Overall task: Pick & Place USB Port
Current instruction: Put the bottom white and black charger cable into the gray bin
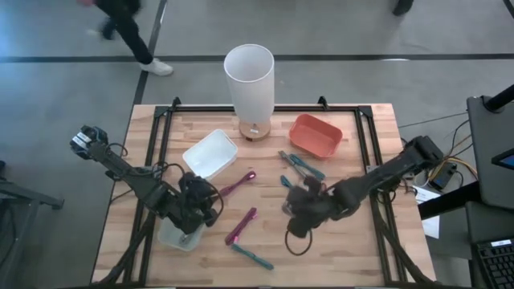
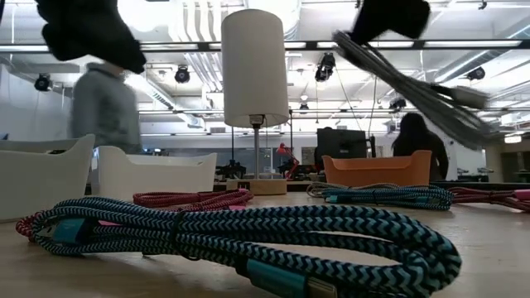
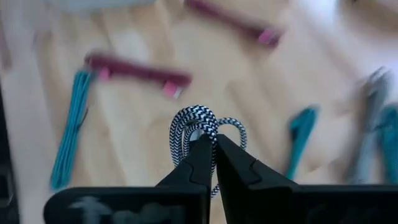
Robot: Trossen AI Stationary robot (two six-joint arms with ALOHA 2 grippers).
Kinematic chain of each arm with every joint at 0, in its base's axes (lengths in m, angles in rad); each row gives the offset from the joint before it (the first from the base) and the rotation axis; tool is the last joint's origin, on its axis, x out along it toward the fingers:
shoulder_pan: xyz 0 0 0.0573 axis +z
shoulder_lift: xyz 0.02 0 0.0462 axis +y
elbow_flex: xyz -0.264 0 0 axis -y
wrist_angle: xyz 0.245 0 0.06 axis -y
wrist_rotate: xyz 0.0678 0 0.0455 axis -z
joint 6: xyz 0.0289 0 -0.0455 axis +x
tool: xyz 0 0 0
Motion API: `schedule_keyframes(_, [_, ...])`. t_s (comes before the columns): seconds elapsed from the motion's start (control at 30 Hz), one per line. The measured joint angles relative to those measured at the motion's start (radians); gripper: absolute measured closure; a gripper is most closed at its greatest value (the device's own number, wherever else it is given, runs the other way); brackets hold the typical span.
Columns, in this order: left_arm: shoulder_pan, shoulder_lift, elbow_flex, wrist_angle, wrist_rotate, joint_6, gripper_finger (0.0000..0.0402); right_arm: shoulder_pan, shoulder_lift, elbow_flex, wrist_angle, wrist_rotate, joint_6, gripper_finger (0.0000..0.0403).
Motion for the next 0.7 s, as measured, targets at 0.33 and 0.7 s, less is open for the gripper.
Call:
schedule_keyframes(0.33, [0.01,0.0,0.0,0.174,-0.036,0.334,0.0325,-0.066,-0.054,-0.03,0.117,0.059,-0.198,0.0394])
schedule_keyframes(0.7, [0.089,0.0,-0.004,0.298,0.066,0.547,0.0324,-0.13,-0.065,-0.078,0.255,-0.003,-0.375,0.0394])
